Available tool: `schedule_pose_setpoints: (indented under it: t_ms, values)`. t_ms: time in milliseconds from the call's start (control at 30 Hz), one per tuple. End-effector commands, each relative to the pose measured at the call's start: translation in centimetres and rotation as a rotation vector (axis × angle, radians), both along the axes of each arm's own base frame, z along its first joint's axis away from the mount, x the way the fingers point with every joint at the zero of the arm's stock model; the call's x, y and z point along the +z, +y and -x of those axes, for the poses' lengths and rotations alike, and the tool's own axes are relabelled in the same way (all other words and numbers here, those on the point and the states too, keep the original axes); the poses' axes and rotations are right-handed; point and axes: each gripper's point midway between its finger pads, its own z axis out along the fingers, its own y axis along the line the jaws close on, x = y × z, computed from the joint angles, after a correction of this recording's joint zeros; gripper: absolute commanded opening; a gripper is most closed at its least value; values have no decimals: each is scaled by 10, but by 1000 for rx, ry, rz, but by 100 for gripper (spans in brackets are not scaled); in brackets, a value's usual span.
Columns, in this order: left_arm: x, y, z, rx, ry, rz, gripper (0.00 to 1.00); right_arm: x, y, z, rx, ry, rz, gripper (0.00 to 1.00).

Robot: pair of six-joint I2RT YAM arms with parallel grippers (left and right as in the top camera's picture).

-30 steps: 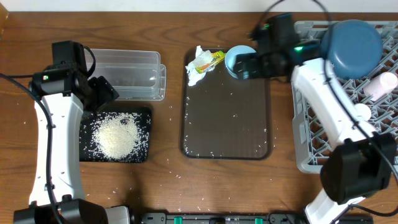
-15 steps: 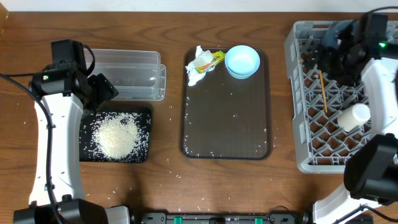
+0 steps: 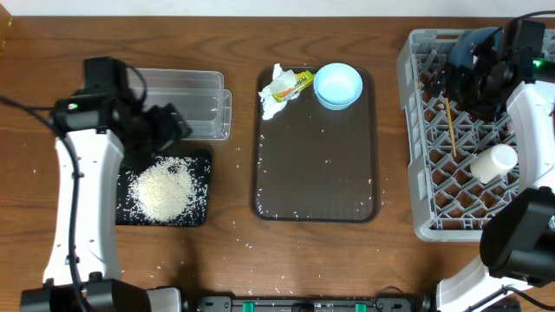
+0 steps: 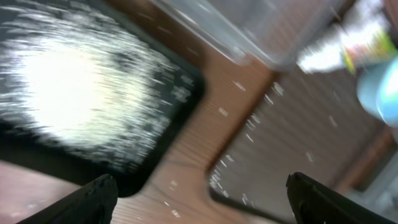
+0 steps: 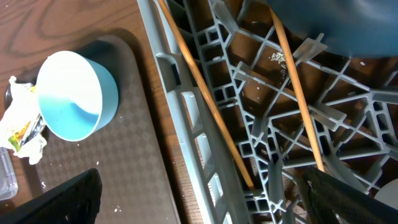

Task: Sort waste into correct bins and load items into the dishwasher rack
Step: 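Move the left gripper over the light-blue bowl on the brown tray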

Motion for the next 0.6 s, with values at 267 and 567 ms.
schedule_pose_setpoints:
  t_ms: [267,567]
  values:
    - [18,-137,-13,-506,-251,7,90,15,-1,0,-13,-35,-9,99]
    - [37,-198,-75,-555,-572,-143,90,15,-1,0,-13,-35,-9,99]
